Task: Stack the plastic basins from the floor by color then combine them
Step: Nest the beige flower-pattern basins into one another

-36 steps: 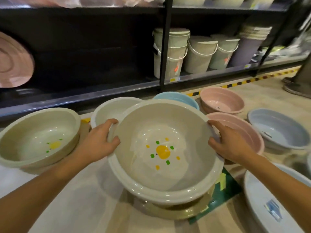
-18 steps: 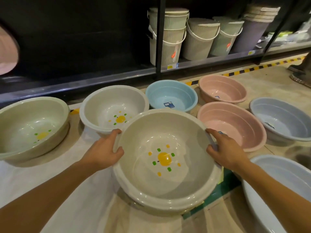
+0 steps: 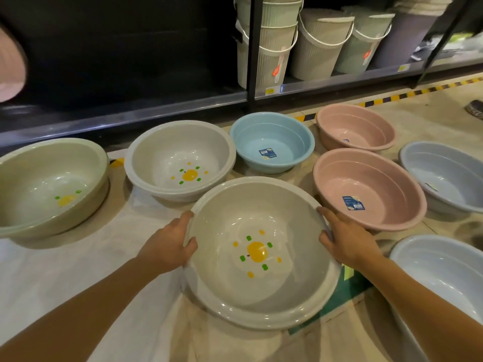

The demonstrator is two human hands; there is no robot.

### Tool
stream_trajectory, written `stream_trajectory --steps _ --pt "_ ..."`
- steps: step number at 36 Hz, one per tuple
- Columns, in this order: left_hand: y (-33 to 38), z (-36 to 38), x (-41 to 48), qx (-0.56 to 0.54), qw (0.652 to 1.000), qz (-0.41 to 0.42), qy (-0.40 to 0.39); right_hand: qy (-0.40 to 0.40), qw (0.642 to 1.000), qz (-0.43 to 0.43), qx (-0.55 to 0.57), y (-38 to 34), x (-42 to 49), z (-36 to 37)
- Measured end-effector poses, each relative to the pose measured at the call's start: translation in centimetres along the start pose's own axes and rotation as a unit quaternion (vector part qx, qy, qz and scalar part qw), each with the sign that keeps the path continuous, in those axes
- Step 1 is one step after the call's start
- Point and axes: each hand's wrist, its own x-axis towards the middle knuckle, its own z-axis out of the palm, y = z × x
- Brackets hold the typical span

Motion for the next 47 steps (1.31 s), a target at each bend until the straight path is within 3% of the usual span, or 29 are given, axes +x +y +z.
stream_trajectory --steps 8,15,21,28,39,47 --pt "0.0 0.3 -0.3 0.024 1.0 0.006 0.0 -0.033 0.999 0.014 -0.02 -0.2 0.1 0.5" --pt "1.1 -1.1 -0.3 0.165 0.986 0.009 0.035 -0.018 0.996 0.009 -0.085 -1.1 0.0 -0.6" --pt "3.1 -5.9 -0.3 0.209 0.974 0.042 0.073 0.011 0.99 -0.027 -0.136 -4.4 0.8 -5.1" --pt "3.2 -12.3 -1.0 0.216 0.97 0.024 0.106 0.041 0.985 -0.055 -0.161 -9.7 2.7 -10.5" --pt "-4.4 -20.7 -4.6 0.186 0.972 -0.03 0.142 0.071 0.975 -0.105 -0.182 -21.3 3.9 -14.1" --pt "-14.7 -25.5 -8.1 0.173 0.969 -0.115 0.134 0.054 0.974 -0.148 -0.161 -34.0 5.6 -13.0"
